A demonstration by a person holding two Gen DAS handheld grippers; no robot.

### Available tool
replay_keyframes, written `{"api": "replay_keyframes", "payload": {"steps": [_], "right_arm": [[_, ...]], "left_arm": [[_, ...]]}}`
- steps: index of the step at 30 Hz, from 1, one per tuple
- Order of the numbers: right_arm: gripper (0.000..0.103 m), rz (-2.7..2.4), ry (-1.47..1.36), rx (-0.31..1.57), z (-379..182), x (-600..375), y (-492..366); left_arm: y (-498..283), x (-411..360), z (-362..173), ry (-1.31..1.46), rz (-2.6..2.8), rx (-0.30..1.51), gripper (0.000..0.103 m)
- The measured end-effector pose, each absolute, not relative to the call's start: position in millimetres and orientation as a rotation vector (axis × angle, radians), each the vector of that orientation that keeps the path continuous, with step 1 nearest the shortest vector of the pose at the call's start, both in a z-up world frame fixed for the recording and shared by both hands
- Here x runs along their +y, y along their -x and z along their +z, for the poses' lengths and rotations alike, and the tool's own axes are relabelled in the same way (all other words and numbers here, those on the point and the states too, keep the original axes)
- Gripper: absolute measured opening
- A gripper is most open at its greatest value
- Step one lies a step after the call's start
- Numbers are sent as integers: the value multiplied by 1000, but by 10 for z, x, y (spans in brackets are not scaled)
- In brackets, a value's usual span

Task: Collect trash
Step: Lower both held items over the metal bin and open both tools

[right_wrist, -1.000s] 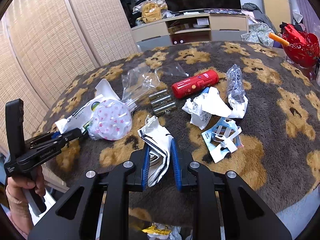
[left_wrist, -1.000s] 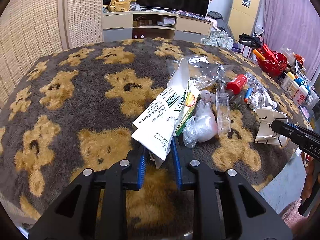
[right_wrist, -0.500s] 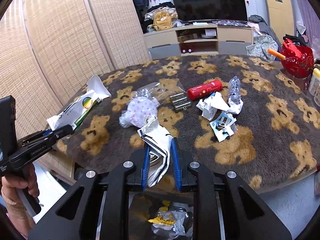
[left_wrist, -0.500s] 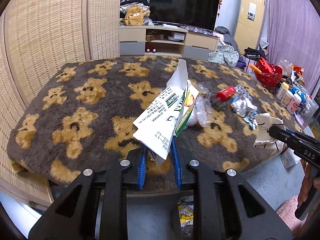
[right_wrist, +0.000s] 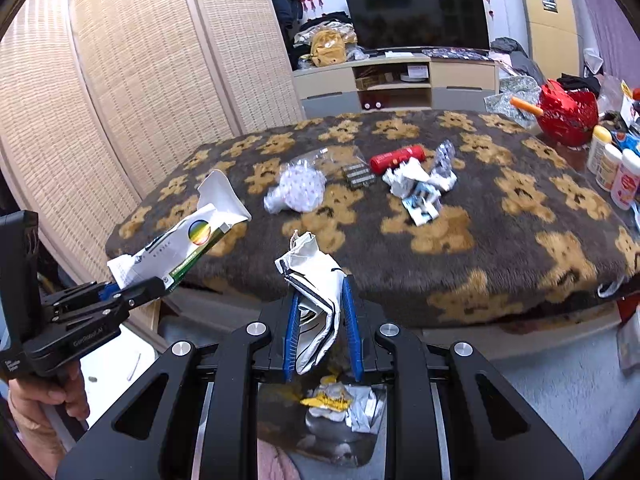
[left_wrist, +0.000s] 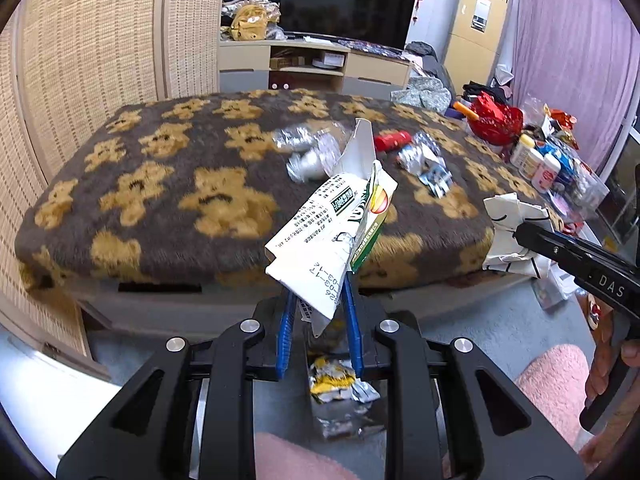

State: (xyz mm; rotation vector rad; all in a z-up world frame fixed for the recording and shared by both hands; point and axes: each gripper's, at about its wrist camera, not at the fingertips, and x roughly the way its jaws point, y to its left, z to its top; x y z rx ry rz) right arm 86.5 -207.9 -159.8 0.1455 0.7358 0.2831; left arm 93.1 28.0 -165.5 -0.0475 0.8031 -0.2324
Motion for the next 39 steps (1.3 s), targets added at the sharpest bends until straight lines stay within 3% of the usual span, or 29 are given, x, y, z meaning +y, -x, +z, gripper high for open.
{"api": "replay_keyframes", "payload": {"steps": [21, 30, 33, 34, 35, 37, 39], "right_arm": [[22, 211, -177, 1080, -2988, -2070, -855], [25, 212, -246, 1129, -3200, -2084, -1028], [29, 209, -255, 1129, -3199, -2083, -1076], [34, 209, -255, 1129, -3193, -2079, -1091], [47, 207, -258, 1128, -3185, -2080, -1101], [64, 195, -268, 1109, -3144, -2092, -1098], [66, 186, -263, 1099, -3107, -2098, -1103]], "left_arm": [[-768, -180, -3067, 37, -288, 1141, 22], [-872, -278, -3296, 29, -301, 1193, 24], [-902, -279, -3280, 31, -303, 1200, 28], [-905, -277, -3271, 31, -299, 1199, 29], [-908, -283, -3260, 32, -297, 1197, 31], [-910, -280, -3232, 34, -293, 1191, 45], [-899, -268, -3183, 29, -284, 1177, 50]]}}
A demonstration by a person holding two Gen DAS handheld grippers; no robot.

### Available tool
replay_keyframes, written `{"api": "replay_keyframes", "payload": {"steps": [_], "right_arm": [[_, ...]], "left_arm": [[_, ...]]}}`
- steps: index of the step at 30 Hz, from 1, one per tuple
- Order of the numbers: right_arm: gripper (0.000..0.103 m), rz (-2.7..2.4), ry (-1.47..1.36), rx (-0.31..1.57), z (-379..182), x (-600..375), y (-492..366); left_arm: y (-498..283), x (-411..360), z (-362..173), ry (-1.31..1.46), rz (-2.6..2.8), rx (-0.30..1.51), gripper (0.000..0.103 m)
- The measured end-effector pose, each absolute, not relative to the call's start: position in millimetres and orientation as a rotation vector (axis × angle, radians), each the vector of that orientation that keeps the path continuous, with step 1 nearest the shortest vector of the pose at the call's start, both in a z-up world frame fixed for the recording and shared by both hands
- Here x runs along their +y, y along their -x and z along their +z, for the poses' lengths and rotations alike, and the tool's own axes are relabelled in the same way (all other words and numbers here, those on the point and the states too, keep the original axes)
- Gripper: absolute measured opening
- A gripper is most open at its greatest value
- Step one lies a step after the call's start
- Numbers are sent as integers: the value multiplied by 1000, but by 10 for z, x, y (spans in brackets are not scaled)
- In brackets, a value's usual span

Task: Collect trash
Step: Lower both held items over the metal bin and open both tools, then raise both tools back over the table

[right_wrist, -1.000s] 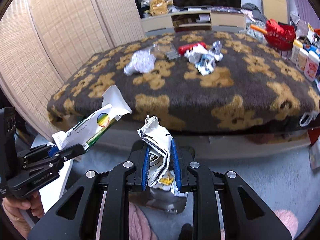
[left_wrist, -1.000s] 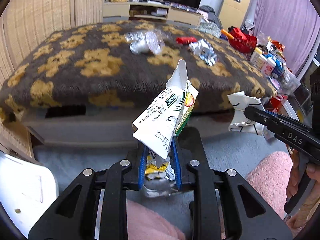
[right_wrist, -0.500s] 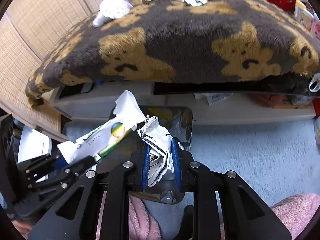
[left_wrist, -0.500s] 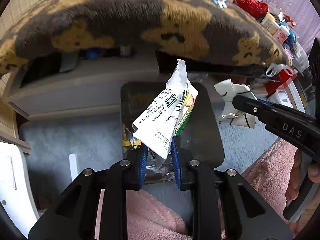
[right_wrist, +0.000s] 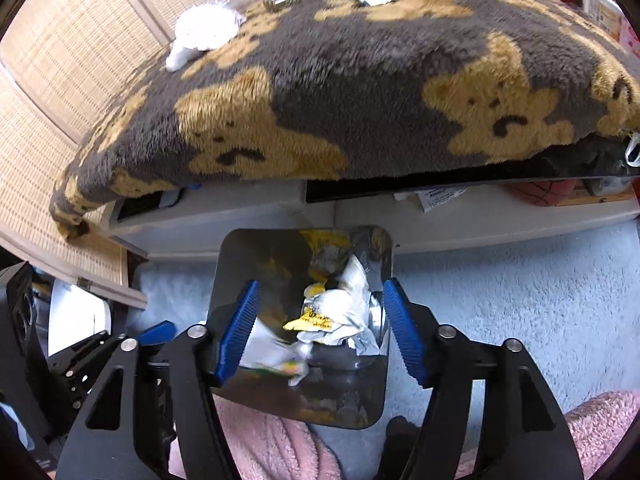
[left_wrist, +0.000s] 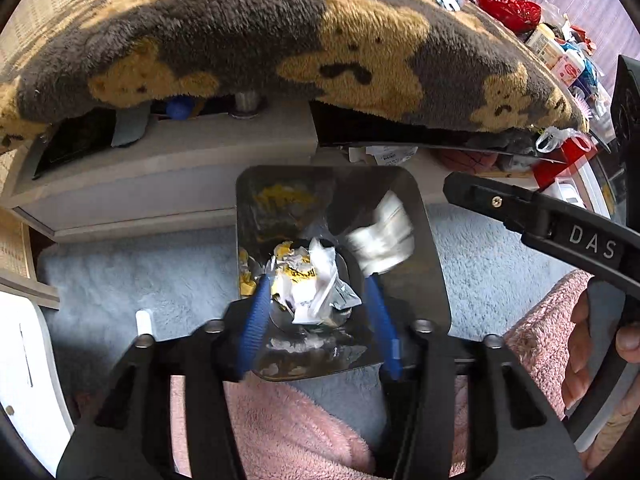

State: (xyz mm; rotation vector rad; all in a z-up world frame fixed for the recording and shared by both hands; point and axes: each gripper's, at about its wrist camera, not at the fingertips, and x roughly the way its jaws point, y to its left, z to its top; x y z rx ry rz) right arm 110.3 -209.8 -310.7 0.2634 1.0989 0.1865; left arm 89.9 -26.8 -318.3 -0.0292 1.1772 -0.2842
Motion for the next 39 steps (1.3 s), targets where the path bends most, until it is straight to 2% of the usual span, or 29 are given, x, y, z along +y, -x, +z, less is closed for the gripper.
{"api": "replay_keyframes", "payload": {"steps": [2, 3, 5, 7, 10, 23, 39], "right_arm": [[76, 174, -255, 1094, -3068, -2118, -1101], [81, 158, -251, 1083, -3032, -2146, -1087], [96, 129, -239, 1062, -2968, -2186, -1069], [97, 107, -225, 1045, -2900, -2234, -1059], [100, 85, -213, 1021, -2769, -2335, -1059], [100, 41, -245, 888, -2167, -2743, -1257], [99, 45, -239, 816, -2047, -2850, -2135]], "left_arm": [[-884, -257, -3133, 22, -276, 1164, 59], [-873, -248, -3101, 19, -272, 1153, 66], [-850, -221, -3017, 12, -260, 1130, 74], [-838, -179, -2923, 5, -247, 1104, 86], [-829, -132, -2761, 4, -234, 1066, 93], [-1093, 73, -2144, 37, -209, 932, 95], [-2194, 1, -1803, 27, -207, 838, 95]]}}
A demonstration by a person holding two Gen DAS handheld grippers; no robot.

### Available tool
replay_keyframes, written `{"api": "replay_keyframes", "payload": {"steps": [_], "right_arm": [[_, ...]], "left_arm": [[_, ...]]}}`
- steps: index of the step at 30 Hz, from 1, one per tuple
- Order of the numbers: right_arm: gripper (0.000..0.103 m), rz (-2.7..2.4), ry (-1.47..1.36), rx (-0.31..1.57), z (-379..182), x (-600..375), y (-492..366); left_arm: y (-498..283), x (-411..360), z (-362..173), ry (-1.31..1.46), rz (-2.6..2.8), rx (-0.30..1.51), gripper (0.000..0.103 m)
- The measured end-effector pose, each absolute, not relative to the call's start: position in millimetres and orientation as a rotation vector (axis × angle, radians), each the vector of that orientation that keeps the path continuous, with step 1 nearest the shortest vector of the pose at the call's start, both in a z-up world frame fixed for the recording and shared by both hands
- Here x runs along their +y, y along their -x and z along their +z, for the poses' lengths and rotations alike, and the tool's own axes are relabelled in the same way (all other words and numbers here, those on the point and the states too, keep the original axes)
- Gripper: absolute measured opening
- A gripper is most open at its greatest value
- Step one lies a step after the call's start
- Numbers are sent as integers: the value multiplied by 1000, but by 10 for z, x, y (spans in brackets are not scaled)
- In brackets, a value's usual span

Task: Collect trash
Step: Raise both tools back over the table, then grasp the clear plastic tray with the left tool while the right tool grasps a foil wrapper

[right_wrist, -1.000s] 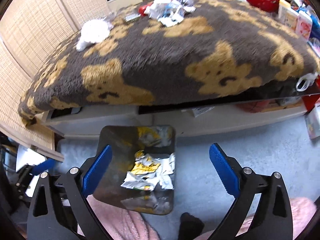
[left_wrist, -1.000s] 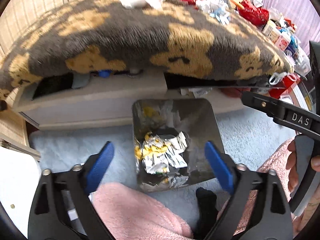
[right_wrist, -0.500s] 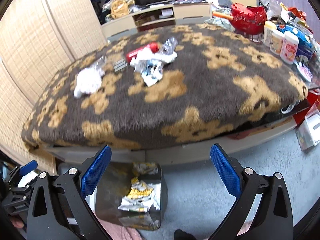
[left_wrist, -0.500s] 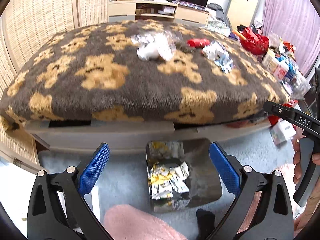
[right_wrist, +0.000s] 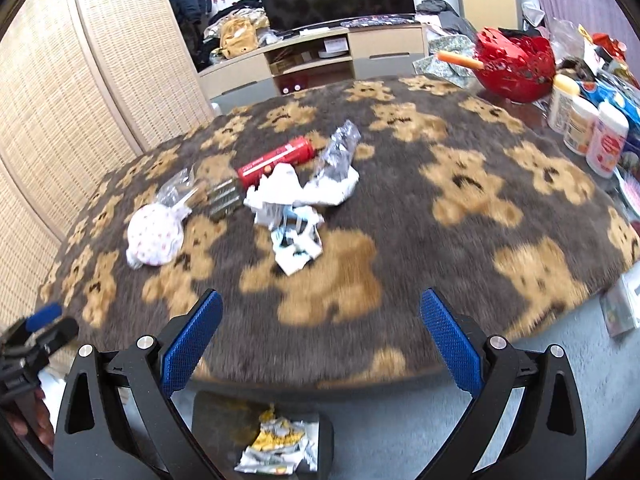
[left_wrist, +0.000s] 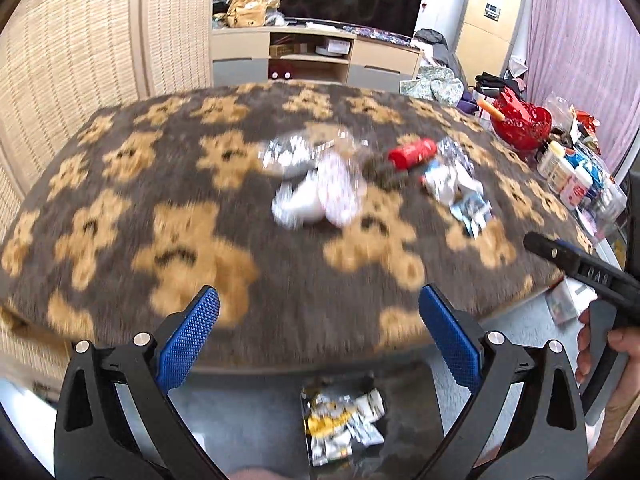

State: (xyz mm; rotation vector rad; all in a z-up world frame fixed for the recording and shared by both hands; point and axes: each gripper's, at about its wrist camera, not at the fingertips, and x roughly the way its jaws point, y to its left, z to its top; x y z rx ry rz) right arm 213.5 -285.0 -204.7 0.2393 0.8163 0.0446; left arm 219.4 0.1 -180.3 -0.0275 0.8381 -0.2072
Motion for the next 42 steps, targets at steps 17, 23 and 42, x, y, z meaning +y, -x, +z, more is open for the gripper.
{"api": "replay_keyframes", "payload": {"steps": [17, 23, 42], "right_arm": [[86, 71, -213, 827, -2256, -2795, -2724], [66, 89, -190, 859, -2374, -2703, -2871], [20, 157, -179, 846, -2250, -2624, -2676]], "left_arm": [[-3269, -325, -1962, -17, -265, 853, 80], [-3431, -435, -2029, -36, -291, 864, 72], [-3208, -650, -1932, -81, -364, 841, 13]]}}
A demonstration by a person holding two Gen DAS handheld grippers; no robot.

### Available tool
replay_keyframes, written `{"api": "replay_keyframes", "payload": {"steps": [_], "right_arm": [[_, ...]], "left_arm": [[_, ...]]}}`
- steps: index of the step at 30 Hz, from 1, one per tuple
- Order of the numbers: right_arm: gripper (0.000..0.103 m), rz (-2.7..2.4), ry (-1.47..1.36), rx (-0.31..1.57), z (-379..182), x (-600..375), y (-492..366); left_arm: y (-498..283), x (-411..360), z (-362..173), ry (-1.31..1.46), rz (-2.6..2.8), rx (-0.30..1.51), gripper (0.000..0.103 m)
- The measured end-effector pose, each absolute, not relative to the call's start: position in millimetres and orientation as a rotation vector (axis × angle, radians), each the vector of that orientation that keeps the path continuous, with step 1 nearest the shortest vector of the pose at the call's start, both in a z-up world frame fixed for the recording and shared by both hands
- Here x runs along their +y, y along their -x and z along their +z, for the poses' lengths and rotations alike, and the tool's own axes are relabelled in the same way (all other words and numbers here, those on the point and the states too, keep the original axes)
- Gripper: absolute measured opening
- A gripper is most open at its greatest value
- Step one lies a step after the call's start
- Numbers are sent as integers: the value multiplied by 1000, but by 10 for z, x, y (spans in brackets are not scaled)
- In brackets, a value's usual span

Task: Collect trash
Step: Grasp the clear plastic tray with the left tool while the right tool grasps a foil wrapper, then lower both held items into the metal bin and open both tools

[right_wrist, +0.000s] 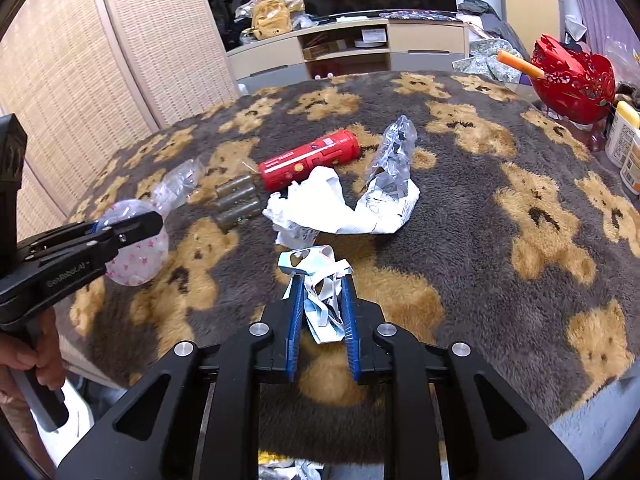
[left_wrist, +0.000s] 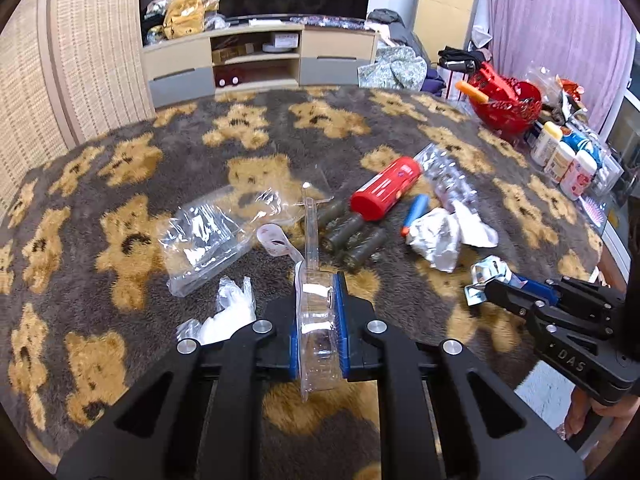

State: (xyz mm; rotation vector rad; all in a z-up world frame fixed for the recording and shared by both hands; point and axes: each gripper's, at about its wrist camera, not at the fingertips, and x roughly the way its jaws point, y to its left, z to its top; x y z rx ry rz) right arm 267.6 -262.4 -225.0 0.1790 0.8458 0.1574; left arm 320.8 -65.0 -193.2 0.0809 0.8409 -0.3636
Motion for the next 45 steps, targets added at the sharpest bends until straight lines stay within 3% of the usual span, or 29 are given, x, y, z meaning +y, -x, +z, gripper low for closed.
{"api": "replay_keyframes", "payload": {"steps": [12, 20, 33, 45], "right_arm": [[18, 179, -190, 776, -1790, -2569, -2055], [18, 199, -182, 755, -1620, -2470, -1506], [18, 203, -152, 867, -2086, -2252, -881], [19, 223, -222, 1062, -2970, -2069, -980]], "left_arm": [[-2393, -565, -1343, -49, -359, 753, 13], [-1680, -482, -1339, -29, -379, 769, 13], [-887, -336, -2084, 7, -377, 910, 13], [-894, -262, -3042, 88, -401, 1083, 13]]}}
